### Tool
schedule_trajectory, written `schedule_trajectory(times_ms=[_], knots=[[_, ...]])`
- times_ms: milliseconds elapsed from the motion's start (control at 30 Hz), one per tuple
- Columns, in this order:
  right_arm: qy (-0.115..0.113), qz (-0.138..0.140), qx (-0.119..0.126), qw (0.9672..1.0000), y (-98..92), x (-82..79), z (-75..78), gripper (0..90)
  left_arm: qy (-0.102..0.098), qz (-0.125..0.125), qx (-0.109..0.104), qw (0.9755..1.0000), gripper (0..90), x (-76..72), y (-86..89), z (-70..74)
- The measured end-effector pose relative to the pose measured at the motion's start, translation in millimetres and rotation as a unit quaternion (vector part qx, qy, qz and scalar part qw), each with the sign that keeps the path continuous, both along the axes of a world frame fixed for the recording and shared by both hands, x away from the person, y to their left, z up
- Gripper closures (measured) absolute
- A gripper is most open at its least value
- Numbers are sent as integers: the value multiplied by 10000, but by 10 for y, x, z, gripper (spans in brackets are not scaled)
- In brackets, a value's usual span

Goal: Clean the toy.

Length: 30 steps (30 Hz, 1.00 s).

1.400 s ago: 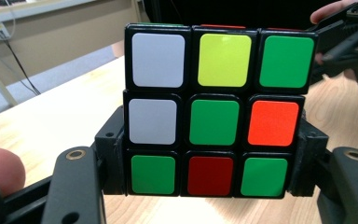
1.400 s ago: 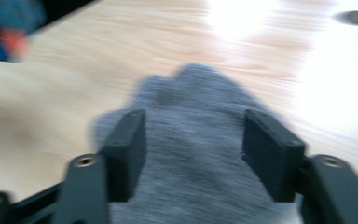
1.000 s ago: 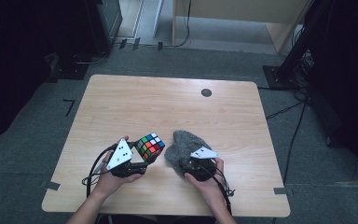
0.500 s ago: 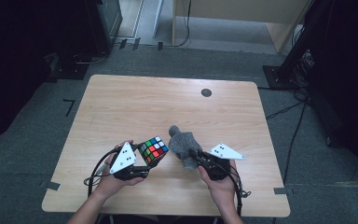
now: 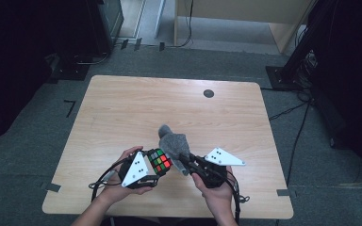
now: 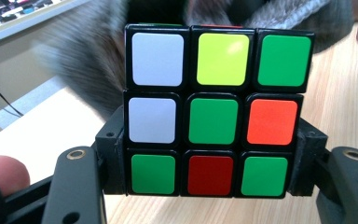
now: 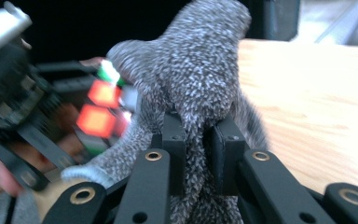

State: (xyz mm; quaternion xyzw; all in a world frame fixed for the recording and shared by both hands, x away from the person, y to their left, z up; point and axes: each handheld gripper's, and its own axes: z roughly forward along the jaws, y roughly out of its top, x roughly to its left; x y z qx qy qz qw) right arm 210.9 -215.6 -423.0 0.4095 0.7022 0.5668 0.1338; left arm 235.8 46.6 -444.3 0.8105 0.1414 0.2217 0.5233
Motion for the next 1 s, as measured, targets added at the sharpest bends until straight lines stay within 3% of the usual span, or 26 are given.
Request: schedule_trajectory(times_ms=[67, 200, 233, 300, 400, 433, 633, 700, 767, 900, 1000], knots=[[-125, 207, 43, 9997, 48, -50, 23, 786, -15, 57, 82, 9999, 342, 18, -2, -18], [-438, 676, -110, 9967, 269, -153, 115, 780, -10, -3, 226, 9997, 342, -2, -47, -70], [-450, 676, -179, 9965, 303, -163, 123, 779, -67, -7, 269, 9996, 342, -18, -61, -69], [-370, 557, -73, 9977, 259, -130, 111, 780, -110, -53, 214, 9997, 342, -37, -63, -52], [-139, 129, 69, 9998, 79, -51, 42, 782, -142, -14, 156, 9998, 342, -35, -45, -12], [-106, 108, 72, 9999, 44, -41, 25, 783, -114, 7, 125, 9999, 342, -25, -37, -9], [-341, 559, -13, 9979, 220, -135, 91, 783, -23, -3, 140, 9999, 342, -18, -47, -45], [-286, 617, 66, 9977, 224, -135, 104, 786, -44, -83, 147, 9998, 342, -30, -54, -45], [-236, 542, 142, 9981, 168, -106, 92, 791, -95, -125, 167, 9997, 342, -48, -70, -42], [-148, 78, -13, 9999, 72, -58, 41, 796, -6, -9, 107, 9999, 341, -7, -52, -24], [-95, 219, -92, 9997, 106, -64, 26, 799, 145, 49, 33, 9999, 341, 45, -4, -44]])
